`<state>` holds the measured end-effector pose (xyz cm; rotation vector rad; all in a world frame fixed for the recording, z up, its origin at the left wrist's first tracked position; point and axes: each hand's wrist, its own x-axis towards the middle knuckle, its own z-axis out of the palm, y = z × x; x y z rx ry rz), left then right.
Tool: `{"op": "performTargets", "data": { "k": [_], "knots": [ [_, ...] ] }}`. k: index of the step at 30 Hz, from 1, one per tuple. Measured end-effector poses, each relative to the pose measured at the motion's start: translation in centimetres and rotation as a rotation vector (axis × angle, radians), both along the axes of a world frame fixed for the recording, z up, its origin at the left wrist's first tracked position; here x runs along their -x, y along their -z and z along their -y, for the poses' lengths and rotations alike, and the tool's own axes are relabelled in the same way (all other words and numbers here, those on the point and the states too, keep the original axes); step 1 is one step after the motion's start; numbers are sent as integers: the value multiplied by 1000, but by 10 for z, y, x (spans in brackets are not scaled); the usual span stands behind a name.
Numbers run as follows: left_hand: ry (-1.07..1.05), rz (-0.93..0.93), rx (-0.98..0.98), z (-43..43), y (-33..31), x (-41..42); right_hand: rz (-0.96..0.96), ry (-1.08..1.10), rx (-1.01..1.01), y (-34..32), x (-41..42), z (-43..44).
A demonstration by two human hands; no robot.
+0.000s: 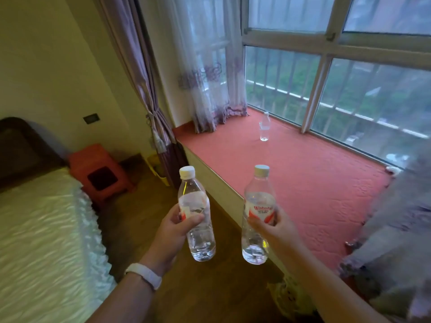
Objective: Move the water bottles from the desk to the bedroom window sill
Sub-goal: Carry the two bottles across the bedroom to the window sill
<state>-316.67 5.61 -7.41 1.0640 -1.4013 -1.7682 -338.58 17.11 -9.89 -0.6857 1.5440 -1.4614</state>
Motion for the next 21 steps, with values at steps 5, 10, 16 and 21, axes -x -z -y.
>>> {"op": "performTargets", "data": {
  "k": [5, 10, 16, 21],
  "knots": [
    [-77, -10, -50, 67, 17, -1, -31, -52, -47, 12, 9, 78],
    [-43, -28, -33, 159, 30, 7, -63, -37, -70, 16, 12, 168],
    [-4, -29, -7, 285, 25, 9, -49, 14, -83, 9, 7, 276],
    [61, -39, 30, 386, 15, 19, -164, 24, -80, -2, 15, 361]
  ]
}}
